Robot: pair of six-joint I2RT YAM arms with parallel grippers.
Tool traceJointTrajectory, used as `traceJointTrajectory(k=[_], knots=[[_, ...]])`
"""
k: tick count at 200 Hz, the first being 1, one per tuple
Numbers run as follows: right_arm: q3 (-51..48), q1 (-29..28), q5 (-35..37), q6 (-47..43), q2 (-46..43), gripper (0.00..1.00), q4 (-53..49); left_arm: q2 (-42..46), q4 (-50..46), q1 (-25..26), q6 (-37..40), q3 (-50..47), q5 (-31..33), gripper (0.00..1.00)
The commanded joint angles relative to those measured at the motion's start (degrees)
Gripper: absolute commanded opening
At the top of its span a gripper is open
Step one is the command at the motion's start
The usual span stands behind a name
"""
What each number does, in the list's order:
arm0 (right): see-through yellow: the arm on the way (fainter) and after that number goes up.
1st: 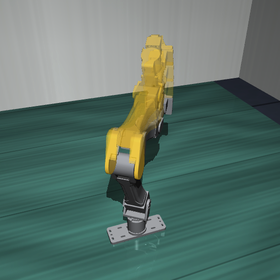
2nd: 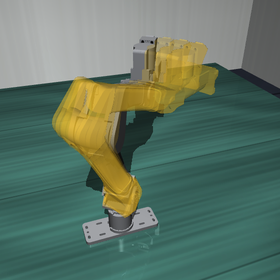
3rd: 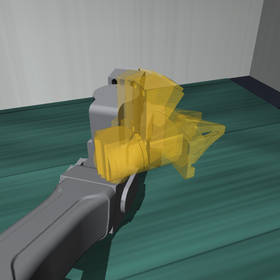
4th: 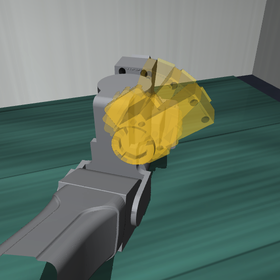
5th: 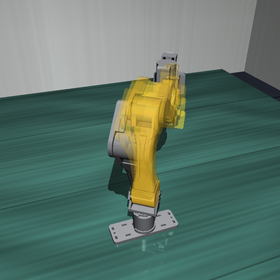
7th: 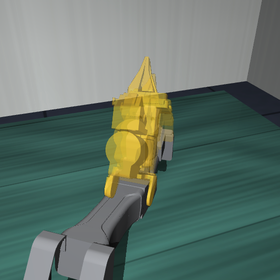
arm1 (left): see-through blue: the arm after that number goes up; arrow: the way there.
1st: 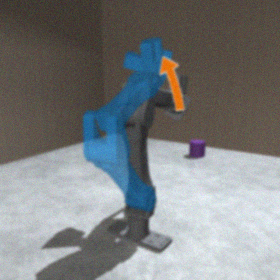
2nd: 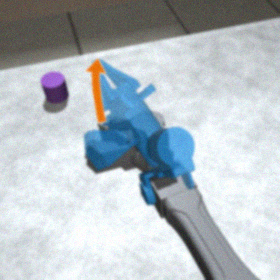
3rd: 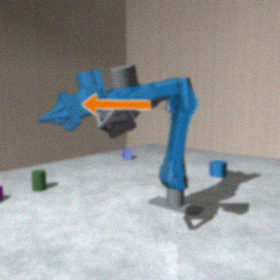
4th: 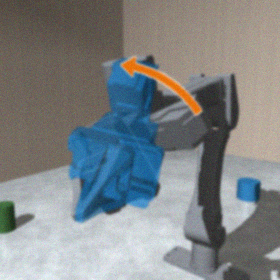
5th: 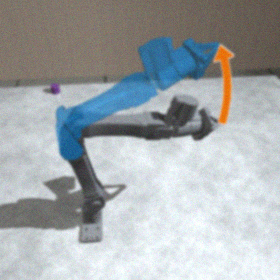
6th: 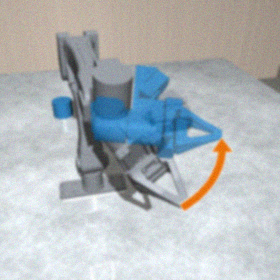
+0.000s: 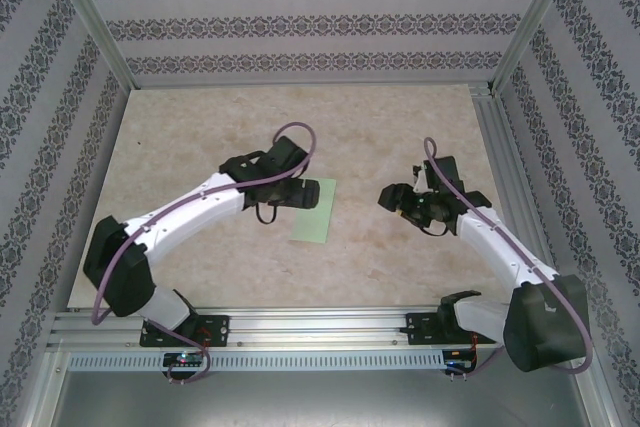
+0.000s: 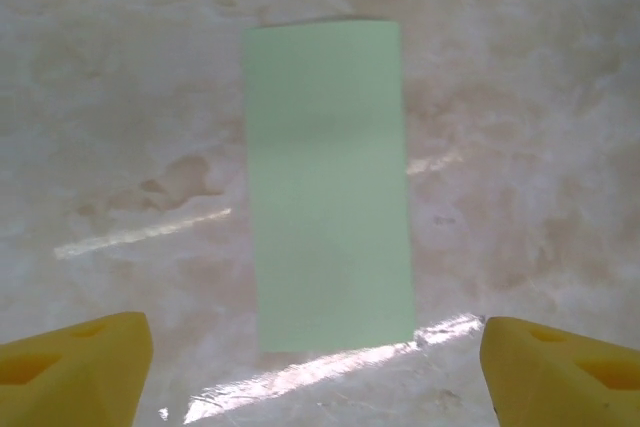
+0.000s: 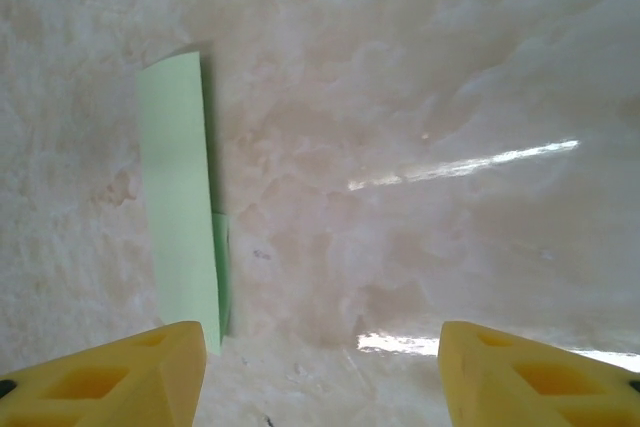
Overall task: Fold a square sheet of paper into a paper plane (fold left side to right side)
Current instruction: Third fold the triangle at the center of the table.
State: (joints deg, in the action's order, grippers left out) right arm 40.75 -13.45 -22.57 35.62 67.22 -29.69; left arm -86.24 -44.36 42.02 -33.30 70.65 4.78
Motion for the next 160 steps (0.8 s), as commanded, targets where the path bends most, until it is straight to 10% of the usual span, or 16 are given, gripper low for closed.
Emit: traceJointTrajectory(k=[1, 160], knots=[[4.6, -4.4, 3.7, 2.4, 2.2, 0.65, 3.0, 3.7, 9.1, -3.2, -2.1, -4.4, 0.1, 0.95], [21.9, -20.0, 2.2, 1.0, 32.3, 0.39, 11.2, 9.9, 21.7, -13.0, -12.4, -23.8, -15.6, 1.0]])
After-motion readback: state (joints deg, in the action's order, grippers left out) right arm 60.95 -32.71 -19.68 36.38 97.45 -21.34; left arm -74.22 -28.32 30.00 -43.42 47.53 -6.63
